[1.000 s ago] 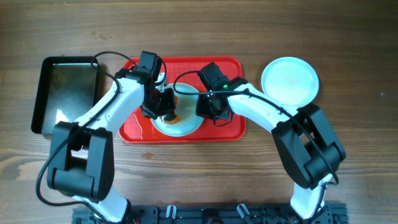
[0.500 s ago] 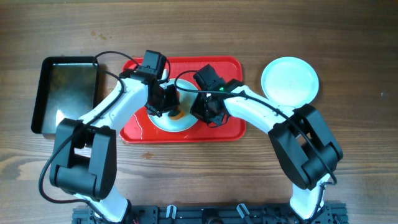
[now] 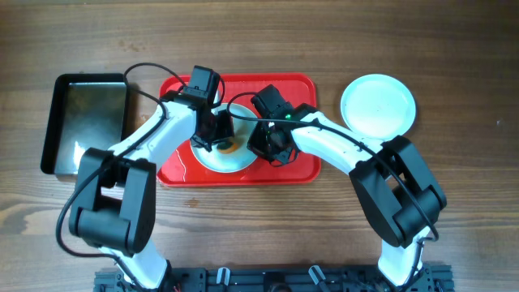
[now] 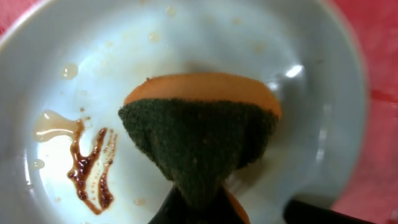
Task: Clean dirty plates on tray and stack at the side
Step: 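Scrub the last plate with the sponge in left gripper while right holds rim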
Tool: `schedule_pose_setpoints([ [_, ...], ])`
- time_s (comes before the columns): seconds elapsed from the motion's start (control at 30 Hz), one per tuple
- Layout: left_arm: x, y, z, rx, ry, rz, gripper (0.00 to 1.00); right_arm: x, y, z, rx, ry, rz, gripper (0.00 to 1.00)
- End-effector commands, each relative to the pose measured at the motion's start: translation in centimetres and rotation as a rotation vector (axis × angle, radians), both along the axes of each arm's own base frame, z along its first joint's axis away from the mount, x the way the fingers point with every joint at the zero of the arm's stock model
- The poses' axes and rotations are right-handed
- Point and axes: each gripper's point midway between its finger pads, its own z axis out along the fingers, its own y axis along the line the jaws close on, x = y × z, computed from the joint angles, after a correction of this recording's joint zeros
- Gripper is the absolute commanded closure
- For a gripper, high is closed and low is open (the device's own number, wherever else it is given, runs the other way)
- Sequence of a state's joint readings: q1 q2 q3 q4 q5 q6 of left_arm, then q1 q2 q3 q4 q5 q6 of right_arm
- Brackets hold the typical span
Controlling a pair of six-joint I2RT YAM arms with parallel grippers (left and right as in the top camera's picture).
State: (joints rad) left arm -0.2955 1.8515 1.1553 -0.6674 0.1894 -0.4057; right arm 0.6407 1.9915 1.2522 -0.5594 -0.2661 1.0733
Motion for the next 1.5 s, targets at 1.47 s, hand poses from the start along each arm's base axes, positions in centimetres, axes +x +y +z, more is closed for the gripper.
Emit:
schedule_pose_setpoints([
  [1.47,-2.5,11.9,0.9,0.590,0.042,0.174,0.96,-1.8,-2.5,-2.3,-0.135,0.063,-0.007,0.96],
])
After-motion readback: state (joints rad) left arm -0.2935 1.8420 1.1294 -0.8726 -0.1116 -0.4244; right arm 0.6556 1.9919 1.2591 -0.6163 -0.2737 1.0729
